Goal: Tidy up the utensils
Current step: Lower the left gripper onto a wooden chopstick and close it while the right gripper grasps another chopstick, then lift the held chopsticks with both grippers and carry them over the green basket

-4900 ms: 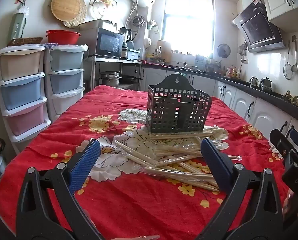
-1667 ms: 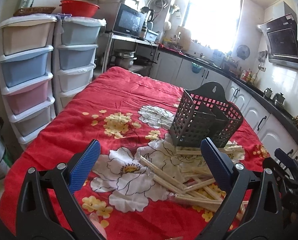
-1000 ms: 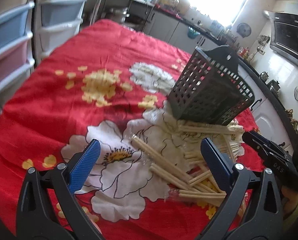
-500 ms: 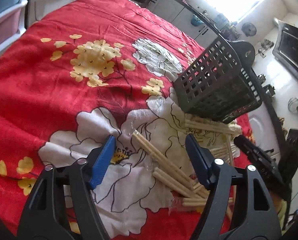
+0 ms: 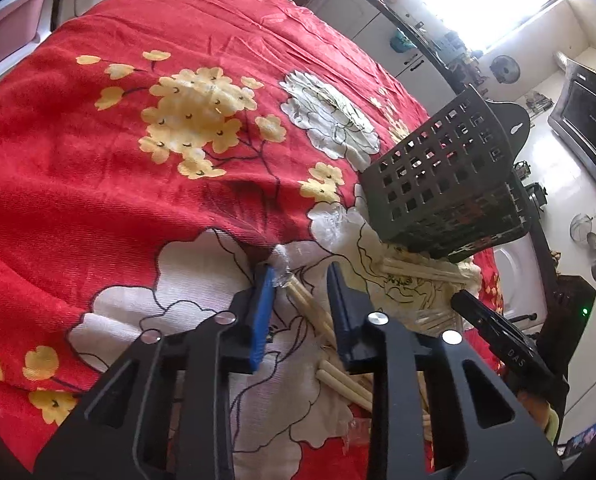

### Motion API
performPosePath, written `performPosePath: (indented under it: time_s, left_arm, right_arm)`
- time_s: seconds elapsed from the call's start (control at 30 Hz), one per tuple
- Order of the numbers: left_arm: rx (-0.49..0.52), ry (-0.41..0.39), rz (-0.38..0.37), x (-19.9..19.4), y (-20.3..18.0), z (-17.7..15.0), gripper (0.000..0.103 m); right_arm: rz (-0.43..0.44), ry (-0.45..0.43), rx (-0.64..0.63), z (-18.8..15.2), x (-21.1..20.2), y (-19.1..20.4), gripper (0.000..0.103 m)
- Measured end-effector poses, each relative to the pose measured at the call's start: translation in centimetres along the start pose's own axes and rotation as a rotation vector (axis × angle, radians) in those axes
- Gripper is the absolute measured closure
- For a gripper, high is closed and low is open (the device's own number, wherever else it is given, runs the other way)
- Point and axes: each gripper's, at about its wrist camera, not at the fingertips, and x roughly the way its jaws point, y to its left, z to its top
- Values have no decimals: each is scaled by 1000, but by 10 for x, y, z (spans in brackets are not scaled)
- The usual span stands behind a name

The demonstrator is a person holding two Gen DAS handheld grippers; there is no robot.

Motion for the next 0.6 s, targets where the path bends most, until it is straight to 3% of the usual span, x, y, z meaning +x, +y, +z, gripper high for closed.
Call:
performPosePath:
  time_s: [0.23,0.6]
  left_arm:
    - [8,-3,-4,-1,2,0,93]
    - [22,-55,-60,-29,-2,-3,97]
  right_arm:
    - [14,13,46,3,7,-6,90]
    - [71,-101,62,5,-37,-9,93]
